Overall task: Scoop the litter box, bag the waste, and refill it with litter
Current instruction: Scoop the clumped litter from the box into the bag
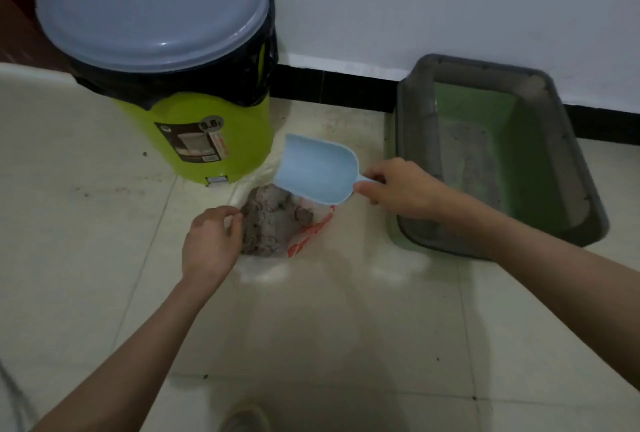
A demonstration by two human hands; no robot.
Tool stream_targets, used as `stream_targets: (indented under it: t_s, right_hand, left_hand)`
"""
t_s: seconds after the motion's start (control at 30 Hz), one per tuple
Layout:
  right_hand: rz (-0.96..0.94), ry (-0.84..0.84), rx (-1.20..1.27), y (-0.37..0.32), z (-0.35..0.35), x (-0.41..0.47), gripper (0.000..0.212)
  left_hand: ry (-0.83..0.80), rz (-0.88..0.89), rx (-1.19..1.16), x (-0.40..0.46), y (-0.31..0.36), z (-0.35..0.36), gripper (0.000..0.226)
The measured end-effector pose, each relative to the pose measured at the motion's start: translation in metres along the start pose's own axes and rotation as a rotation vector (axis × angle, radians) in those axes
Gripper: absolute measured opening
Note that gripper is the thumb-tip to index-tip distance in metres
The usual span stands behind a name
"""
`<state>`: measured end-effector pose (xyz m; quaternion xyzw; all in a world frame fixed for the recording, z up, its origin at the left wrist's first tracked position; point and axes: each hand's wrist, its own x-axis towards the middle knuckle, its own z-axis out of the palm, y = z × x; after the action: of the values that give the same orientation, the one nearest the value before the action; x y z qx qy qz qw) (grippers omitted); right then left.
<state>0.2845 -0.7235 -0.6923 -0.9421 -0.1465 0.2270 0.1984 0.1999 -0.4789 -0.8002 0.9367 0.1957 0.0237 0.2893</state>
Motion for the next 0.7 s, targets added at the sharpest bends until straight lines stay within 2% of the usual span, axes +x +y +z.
stream_targets:
  t_s: [0.17,0.33,0.43,0.5,0.7]
  right_hand:
    - [0.133,0.229,0.466,0.051,-0.035,-0.030,0.032]
    - [0.282,0.418,0.583,0.116,-0.070,-0.056,0.030]
    - [0.374,0.429,0.444,0.155,-0.080,-0.069,0.043]
    - [0.444,0.360,0.280,0.178,-0.083,-0.071,0.044]
    - [0.370,0.031,-0.273,0.212,-0.081,-0.042,0.043]
  left_hand:
    - [-0.078,0.254,-0.065,0.004,0.068,0.007,0.023]
    - [-0.265,0.525,-0.067,0.000,0.147,0.038,0.034]
    - [-0.334,0.632,-0.010,0.000,0.191,0.061,0.044]
    - [-0.371,0.638,0.040,0.001,0.216,0.077,0.052]
    - [-0.392,0.455,0.061,0.015,0.268,0.118,0.058]
